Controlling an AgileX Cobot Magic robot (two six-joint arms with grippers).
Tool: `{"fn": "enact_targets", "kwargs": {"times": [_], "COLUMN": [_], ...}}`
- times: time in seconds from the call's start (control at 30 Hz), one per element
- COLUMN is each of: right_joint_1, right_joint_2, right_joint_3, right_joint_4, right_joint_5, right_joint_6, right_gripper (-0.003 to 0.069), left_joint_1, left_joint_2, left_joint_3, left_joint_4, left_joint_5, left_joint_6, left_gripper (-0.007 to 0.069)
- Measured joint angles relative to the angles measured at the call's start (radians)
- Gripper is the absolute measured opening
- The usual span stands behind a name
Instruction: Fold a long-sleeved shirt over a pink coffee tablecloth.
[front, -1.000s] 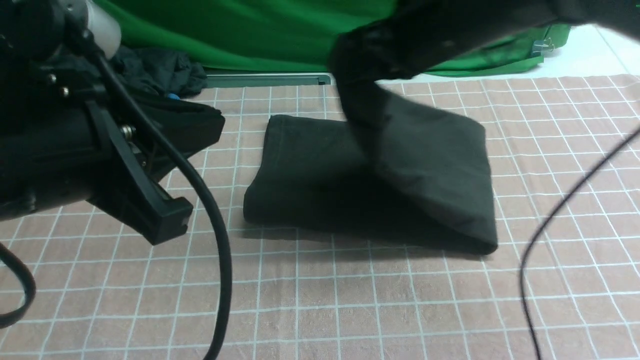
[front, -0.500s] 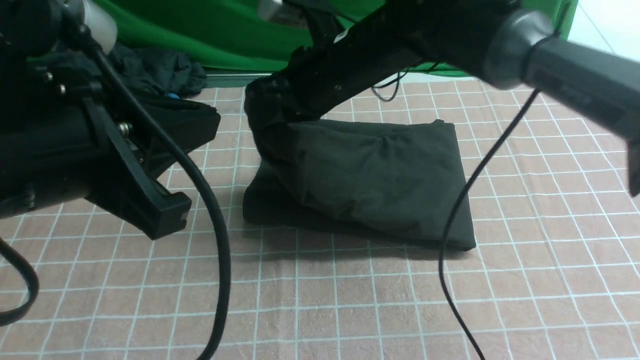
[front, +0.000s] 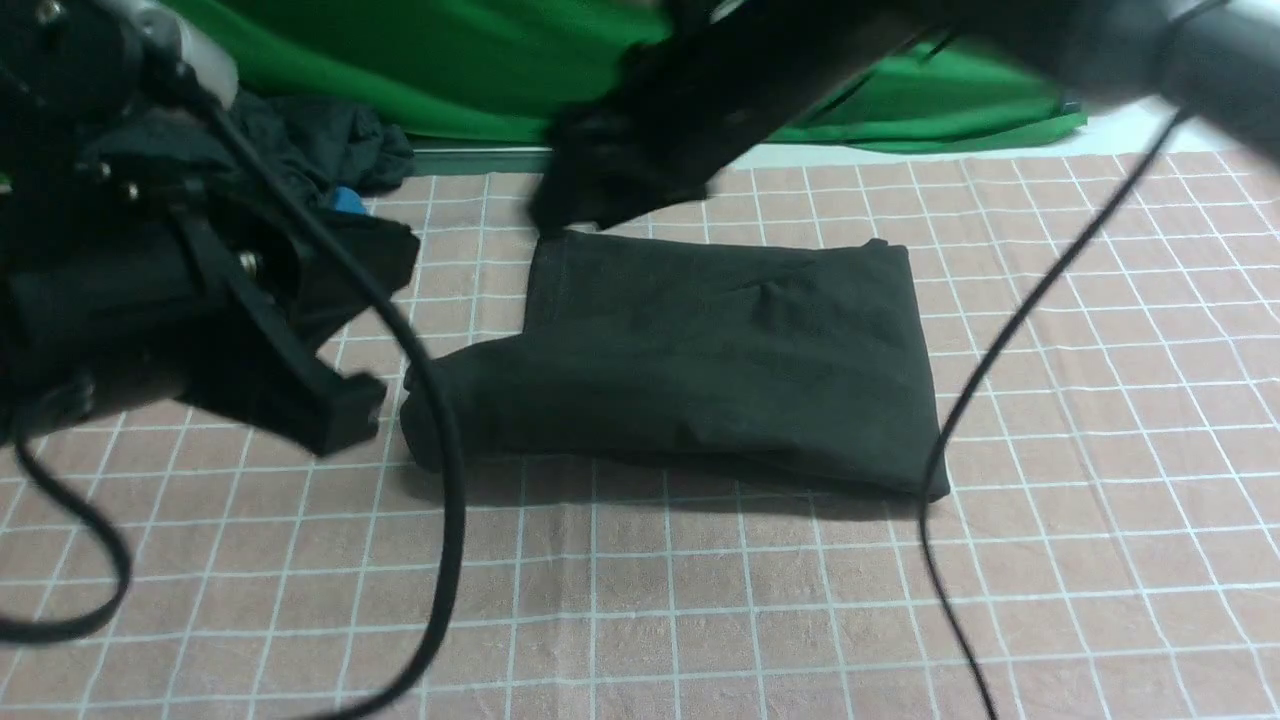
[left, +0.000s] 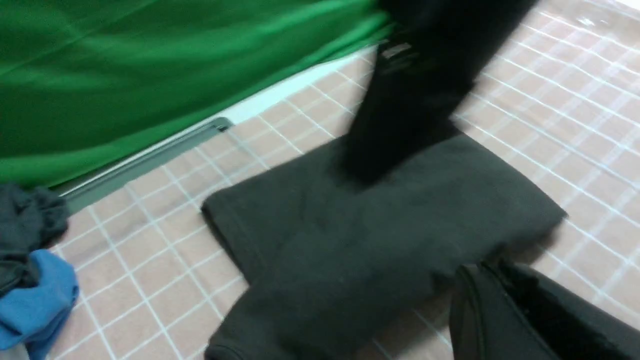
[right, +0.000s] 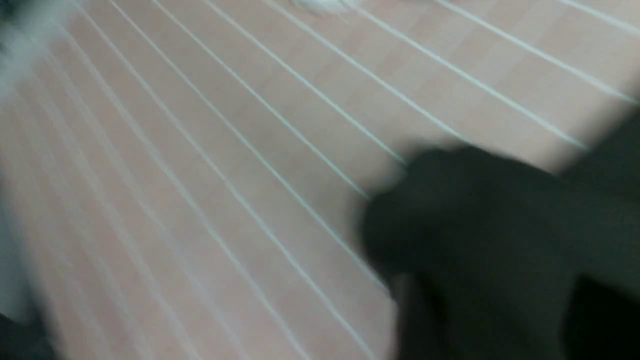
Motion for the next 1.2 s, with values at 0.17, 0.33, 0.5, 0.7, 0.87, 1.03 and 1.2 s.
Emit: {"fn": "enact_targets", "kwargs": {"times": [0.17,0.33,0.5,0.7,0.87,1.03,1.2], "right_joint_1": [-0.047,-0.138,-0.206,-0.208,-0.212,-0.241,-0.264], "right_joint_2": [-0.13,-0.199,-0.18,-0.124,-0.063,-0.061,-0.071], "right_joint_3": [0.157,0.386,0.552,0.665,0.677,0.621,0.497], "right_joint_4": [-0.303,-0.335,-0.216,-0.164,-0.173,-0.18,-0.19], "right_joint_5": [0.017,-0.163,-0.25,-0.322,-0.326,-0.295,-0.314], "right_joint_6": [0.129,0.21,0.208,0.186,0.168,0.171,0.192], "right_gripper": [0.0055,0.0023,0.0028,0.0048,0.007,0.0093,0.0192], "left_joint_1": [0.0,0.051,0.125,0.185,0.251,0.281,0.283], "left_joint_2": [0.135,0.4,0.688,0.917,0.988,0.94,0.719], "left_joint_3": [0.0,-0.031,-0.121,-0.206,-0.241,-0.252,-0.242], "left_joint_4": [0.016,-0.023,-0.084,-0.085,-0.084,-0.083,-0.133], "left_joint_5": [-0.079,-0.11,-0.123,-0.111,-0.093,-0.044,-0.033], "left_joint_6": [-0.063,-0.085,-0.043,-0.015,0.028,0.041,0.088], "left_gripper": [0.0017,0.0017,0.0017,0.0017,0.0017,0.0017,0.0017]}}
